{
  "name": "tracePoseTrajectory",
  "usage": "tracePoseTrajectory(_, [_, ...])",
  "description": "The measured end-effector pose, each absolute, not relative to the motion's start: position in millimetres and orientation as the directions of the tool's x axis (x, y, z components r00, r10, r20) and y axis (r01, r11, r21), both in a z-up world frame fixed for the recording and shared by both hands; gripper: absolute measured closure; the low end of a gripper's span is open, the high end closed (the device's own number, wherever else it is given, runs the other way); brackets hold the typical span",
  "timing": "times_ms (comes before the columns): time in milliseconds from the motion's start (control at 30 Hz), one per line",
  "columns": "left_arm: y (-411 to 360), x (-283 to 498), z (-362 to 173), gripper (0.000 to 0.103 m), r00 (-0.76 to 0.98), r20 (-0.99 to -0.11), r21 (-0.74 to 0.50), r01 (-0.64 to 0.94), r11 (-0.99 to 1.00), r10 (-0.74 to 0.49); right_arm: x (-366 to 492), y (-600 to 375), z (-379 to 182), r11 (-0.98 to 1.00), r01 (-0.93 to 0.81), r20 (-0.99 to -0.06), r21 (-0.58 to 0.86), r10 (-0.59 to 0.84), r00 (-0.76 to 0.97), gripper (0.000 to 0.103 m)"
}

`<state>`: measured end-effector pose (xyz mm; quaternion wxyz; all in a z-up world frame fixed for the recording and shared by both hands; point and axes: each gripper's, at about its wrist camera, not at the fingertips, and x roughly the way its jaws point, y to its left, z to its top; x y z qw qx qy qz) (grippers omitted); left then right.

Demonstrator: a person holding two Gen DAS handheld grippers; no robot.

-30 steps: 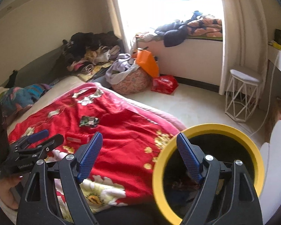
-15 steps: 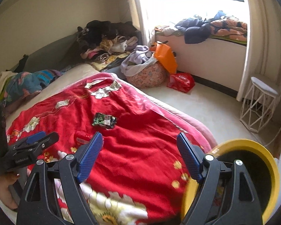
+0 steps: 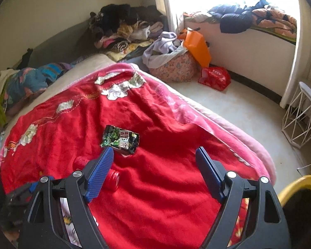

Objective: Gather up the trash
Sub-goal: 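Grasp the red plastic bottle with the left tool while the right grasps the green snack packet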

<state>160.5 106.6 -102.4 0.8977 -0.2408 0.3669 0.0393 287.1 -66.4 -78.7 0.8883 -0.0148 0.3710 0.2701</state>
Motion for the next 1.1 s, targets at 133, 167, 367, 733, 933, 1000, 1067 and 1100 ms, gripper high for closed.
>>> tracePoseTrajectory(133, [109.1, 167.4, -110.5, 0.040, 0.720, -0.679, -0.454, -0.255, 0.854, -0.146, 308.0, -49.1, -93.3, 0.846, -0.498, -0.704, 0.192, 0.472, 0.530, 0.024])
tracePoseTrajectory(167, [110.0, 169.1, -111.9, 0.041, 0.720, -0.677, -0.463, -0.256, 0.848, -0.153, 312.5, -44.7, -96.5, 0.845, -0.499, -0.713, 0.191, 0.469, 0.522, 0.025])
tracePoseTrajectory(367, [114.5, 182.5, -121.2, 0.045, 0.725, -0.660, -0.513, -0.243, 0.824, -0.197, 331.8, -15.5, -118.2, 0.832, -0.519, -0.748, 0.197, 0.470, 0.469, 0.025])
tracePoseTrajectory(733, [125.1, 200.6, -140.1, 0.045, 0.713, -0.653, -0.587, -0.264, 0.765, -0.255, 339.9, 2.7, -144.0, 0.763, -0.570, -0.754, 0.306, 0.560, 0.344, 0.082])
tracePoseTrajectory(933, [126.7, 208.3, -140.6, 0.045, 0.718, -0.655, -0.591, -0.293, 0.752, -0.236, 328.7, -26.6, -123.0, 0.773, -0.545, -0.704, 0.325, 0.582, 0.406, 0.095])
tracePoseTrajectory(1000, [126.7, 212.5, -140.7, 0.048, 0.709, -0.672, -0.577, -0.318, 0.753, -0.215, 320.6, -35.4, -114.3, 0.781, -0.548, -0.692, 0.300, 0.574, 0.438, 0.095])
tracePoseTrajectory(1067, [127.5, 216.5, -140.9, 0.052, 0.698, -0.688, -0.562, -0.338, 0.755, -0.199, 308.0, -46.5, -103.7, 0.808, -0.538, -0.686, 0.240, 0.534, 0.495, 0.096])
tracePoseTrajectory(1100, [128.7, 218.1, -140.8, 0.055, 0.696, -0.692, -0.560, -0.349, 0.751, -0.192, 301.7, -55.2, -97.5, 0.815, -0.532, -0.674, 0.230, 0.528, 0.517, 0.096])
